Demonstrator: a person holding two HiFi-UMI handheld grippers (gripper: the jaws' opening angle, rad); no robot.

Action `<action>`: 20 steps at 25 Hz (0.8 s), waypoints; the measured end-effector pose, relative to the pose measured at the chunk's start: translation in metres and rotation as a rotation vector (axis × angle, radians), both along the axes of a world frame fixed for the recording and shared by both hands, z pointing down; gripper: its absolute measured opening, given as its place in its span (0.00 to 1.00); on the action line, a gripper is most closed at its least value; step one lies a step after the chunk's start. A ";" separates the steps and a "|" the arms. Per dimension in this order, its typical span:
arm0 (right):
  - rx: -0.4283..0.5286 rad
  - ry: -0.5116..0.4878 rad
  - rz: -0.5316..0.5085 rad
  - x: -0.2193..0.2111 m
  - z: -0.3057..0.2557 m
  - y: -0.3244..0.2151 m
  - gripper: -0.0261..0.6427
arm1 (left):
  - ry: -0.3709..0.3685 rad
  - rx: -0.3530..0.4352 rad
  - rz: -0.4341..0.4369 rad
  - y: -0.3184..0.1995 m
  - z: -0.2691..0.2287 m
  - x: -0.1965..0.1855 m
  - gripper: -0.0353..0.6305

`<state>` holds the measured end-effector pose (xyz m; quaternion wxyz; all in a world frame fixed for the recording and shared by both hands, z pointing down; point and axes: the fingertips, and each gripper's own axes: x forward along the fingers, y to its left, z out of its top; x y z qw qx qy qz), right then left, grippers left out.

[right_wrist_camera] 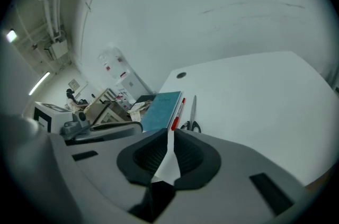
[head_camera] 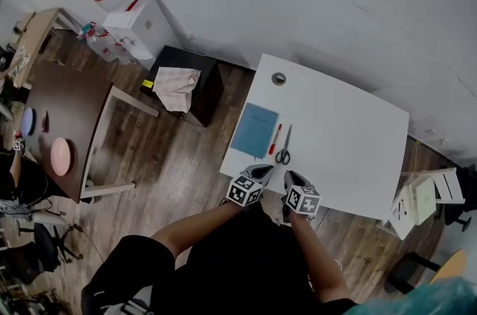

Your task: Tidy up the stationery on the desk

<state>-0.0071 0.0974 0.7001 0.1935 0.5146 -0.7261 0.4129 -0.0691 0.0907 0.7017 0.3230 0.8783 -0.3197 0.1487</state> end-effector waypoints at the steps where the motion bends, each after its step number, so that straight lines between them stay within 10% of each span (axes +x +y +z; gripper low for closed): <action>1: 0.032 -0.008 -0.014 0.003 -0.014 0.009 0.12 | -0.004 0.015 -0.004 0.009 -0.010 0.005 0.07; 20: 0.596 0.046 -0.040 0.095 -0.211 0.211 0.09 | -0.023 0.366 -0.188 0.218 -0.200 0.100 0.07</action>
